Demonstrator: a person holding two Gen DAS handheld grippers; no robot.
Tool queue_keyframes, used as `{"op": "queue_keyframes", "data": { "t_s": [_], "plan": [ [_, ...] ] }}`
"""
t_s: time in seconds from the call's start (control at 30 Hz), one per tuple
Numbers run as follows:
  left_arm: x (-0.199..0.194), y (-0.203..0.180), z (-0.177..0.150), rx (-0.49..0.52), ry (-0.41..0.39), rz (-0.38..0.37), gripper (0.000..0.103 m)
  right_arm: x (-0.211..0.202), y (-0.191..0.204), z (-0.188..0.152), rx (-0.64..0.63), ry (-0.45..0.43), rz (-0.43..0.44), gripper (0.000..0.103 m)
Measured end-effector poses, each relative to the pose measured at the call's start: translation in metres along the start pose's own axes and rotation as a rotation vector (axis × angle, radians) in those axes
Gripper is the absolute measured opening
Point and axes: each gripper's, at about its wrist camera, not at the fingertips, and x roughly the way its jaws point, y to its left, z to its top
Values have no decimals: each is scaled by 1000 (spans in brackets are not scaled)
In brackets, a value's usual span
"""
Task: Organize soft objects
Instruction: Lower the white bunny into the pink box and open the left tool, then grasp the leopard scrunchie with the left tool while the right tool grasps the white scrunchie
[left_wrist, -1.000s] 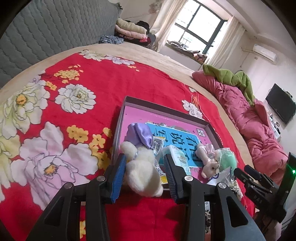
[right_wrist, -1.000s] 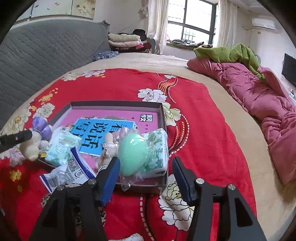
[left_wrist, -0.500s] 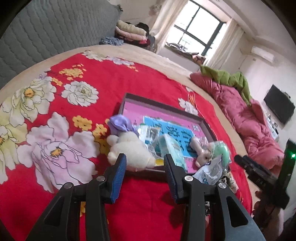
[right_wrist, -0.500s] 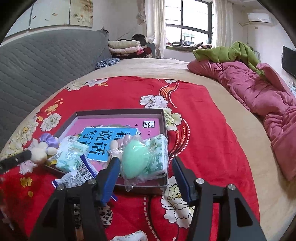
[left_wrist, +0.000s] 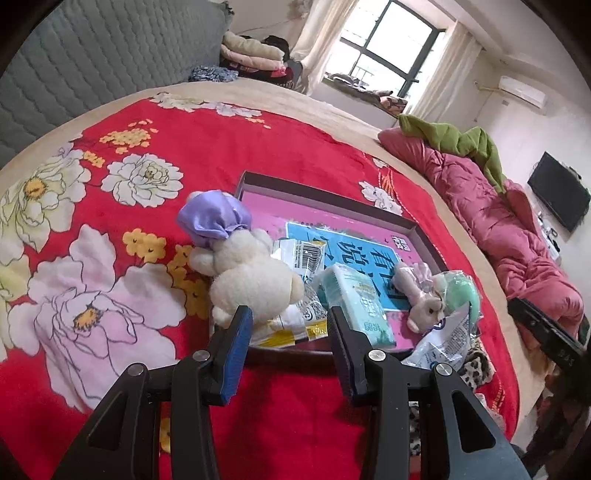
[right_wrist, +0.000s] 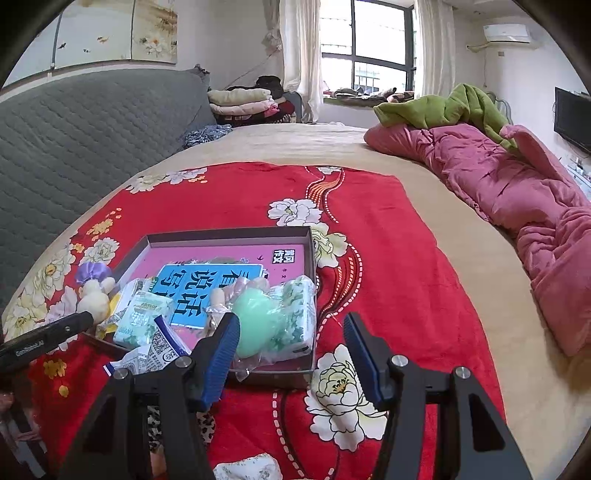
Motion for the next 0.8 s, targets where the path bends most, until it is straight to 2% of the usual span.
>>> {"op": "queue_keyframes", "data": {
  "t_s": [0.1, 0.27, 0.53, 0.7, 0.8],
  "plan": [
    [-1, -2, 1, 1, -1, -6, 43, -3, -1, 0, 0, -2, -3, 64],
    [-16, -13, -2, 24, -12, -28, 43, -8, -3, 2, 4, -8, -8, 64],
    [-35, -19, 0, 28, -34, -13, 44, -21, 0, 6, 0, -31, 15, 65],
    [-56, -30, 5, 40, -66, -7, 60, -31, -3, 8, 17, -46, 39, 70],
    [-67, -36, 7, 50, -79, 5, 66, -37, -5, 8, 26, -51, 45, 70]
  ]
}}
